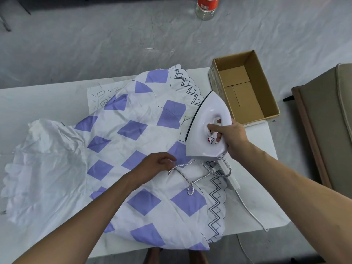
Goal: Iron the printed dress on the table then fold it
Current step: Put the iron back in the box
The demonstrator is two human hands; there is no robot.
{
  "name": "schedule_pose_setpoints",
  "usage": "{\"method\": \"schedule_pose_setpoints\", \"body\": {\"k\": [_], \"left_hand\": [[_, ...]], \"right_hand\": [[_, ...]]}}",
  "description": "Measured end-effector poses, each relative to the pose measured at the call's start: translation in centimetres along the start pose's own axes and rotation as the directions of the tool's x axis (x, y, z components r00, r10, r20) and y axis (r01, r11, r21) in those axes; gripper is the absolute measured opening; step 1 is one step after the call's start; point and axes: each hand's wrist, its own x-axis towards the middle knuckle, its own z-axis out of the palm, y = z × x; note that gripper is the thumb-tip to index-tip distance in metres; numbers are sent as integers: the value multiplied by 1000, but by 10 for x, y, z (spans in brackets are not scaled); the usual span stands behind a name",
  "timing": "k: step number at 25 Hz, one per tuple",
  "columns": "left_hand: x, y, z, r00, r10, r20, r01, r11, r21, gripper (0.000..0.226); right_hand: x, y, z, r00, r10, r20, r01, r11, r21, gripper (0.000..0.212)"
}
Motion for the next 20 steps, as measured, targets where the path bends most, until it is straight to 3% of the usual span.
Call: {"method": "schedule_pose_setpoints", "body": {"k": [5,8,10,12,14,18,20], "left_hand": [[-8,-5,1,993,-84,83,66,976,206,13],[-10,0,-5,994,-96,-52,106,969,225,19],[-10,11,-5,991,-75,-112,84,993,83,27],[-8,25,4,996,-82,-18,75,966,-247,24],[-7,35,12,990,-116,86,143,857,-495,32],[-2,44,22,949,-220,227,315,598,-737,79],[1,46,28,942,-230,246,331,496,-803,83]], "right_hand": [[2,-2,4,997,81,-18,-75,973,219,32],[3,-1,9,992,128,-15,-118,952,281,36],[3,1,14,987,162,-21,-147,937,318,32],[2,1,19,981,194,-29,-169,914,369,28],[0,0,25,976,215,-35,-180,886,427,28],[-4,-3,33,980,192,-45,-149,868,473,32],[-7,1,38,980,194,-39,-156,879,451,33]]}}
